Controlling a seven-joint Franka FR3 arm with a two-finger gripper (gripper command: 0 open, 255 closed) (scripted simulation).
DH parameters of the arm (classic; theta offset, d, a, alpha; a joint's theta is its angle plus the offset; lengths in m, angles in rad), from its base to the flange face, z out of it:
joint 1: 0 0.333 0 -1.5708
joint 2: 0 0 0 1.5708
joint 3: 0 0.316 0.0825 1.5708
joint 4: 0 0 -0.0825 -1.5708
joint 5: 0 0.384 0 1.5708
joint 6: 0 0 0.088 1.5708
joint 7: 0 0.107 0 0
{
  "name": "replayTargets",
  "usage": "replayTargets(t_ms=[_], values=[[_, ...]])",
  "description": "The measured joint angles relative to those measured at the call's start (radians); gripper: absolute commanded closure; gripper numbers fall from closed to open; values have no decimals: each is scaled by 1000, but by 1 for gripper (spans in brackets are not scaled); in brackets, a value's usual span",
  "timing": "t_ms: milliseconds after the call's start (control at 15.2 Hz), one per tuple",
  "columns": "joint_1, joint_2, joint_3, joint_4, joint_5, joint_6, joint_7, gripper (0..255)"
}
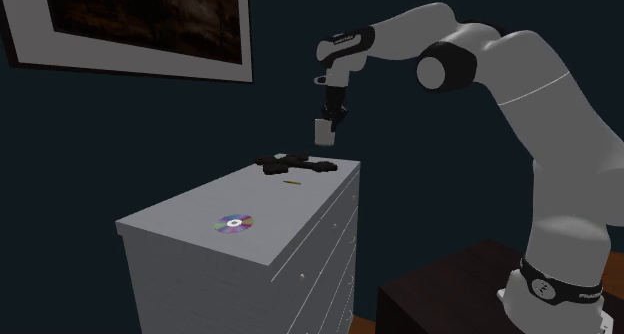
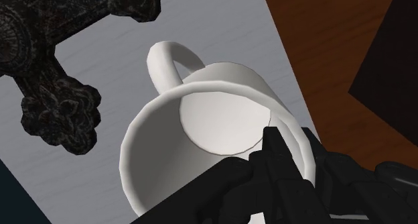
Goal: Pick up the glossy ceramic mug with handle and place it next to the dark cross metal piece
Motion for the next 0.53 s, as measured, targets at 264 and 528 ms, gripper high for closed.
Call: replayTargets(t_ms=[264, 528], values=[[15, -2, 0, -60, 2, 54, -12, 255], [29, -3, 2, -120, 5, 108, -23, 255]])
